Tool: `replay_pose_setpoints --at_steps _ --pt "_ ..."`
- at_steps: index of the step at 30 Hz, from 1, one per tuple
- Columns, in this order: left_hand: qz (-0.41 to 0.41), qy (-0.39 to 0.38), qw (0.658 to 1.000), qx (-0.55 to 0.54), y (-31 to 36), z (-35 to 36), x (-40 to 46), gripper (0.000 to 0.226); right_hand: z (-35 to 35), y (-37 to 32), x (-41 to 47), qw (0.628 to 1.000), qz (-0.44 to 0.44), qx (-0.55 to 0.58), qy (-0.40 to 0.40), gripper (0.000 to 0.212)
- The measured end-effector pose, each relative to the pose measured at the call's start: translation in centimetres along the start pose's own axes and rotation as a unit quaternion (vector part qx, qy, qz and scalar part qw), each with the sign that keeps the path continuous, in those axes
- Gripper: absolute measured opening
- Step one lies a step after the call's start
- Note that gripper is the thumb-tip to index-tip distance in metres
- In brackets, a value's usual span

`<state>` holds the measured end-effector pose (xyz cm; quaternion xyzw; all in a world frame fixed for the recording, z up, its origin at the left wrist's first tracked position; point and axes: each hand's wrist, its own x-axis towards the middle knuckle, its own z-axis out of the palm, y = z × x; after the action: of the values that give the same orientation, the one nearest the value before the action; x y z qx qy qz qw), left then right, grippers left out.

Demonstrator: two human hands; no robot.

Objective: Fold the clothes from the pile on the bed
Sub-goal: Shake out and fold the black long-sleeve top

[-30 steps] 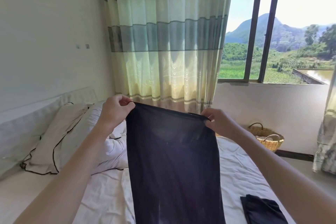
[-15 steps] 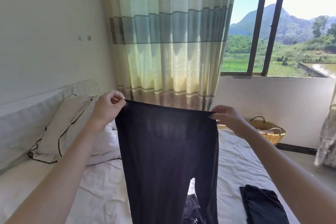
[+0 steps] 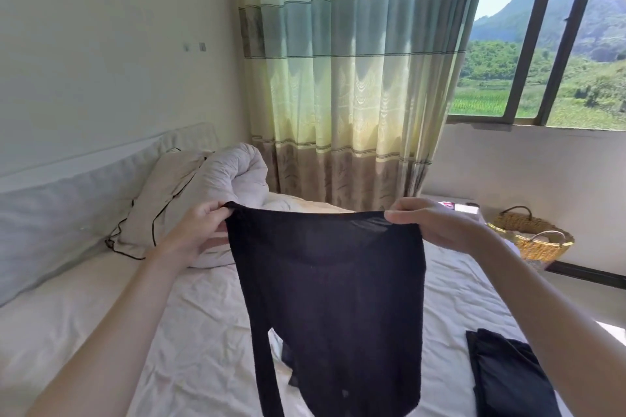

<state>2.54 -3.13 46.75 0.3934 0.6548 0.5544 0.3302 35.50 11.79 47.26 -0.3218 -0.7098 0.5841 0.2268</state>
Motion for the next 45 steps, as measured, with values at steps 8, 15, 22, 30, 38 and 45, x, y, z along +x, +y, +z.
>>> replay_pose_setpoints --at_steps 8,15,22,30,38,45 --pt "0.03 0.026 0.984 0.171 -2.2 -2.8 -6.0 0.018 3.2 2.4 -0.5 0.988 -0.055 -0.038 0.14 0.016" --pt "0.063 -0.011 0.988 0.14 -1.0 -8.1 -13.0 0.008 8.7 0.3 -1.0 0.964 -0.18 -0.047 0.189 0.017" --pt "0.097 -0.039 0.992 0.076 -2.5 -13.3 -21.0 0.022 14.4 -1.3 -2.8 0.963 -0.211 -0.075 0.153 0.018" --pt "0.114 0.238 0.96 0.092 -5.1 -20.0 -26.3 0.011 24.6 -4.0 -7.3 0.955 -0.243 -0.136 0.101 0.017" --pt "0.077 0.257 0.949 0.164 -8.4 -24.7 -30.7 0.023 32.2 -4.4 -11.3 0.94 -0.27 -0.167 0.127 0.022" --pt "0.051 0.183 0.973 0.13 -10.7 -28.9 -31.0 0.027 36.6 -3.2 -9.1 0.944 -0.236 -0.131 0.191 0.026"
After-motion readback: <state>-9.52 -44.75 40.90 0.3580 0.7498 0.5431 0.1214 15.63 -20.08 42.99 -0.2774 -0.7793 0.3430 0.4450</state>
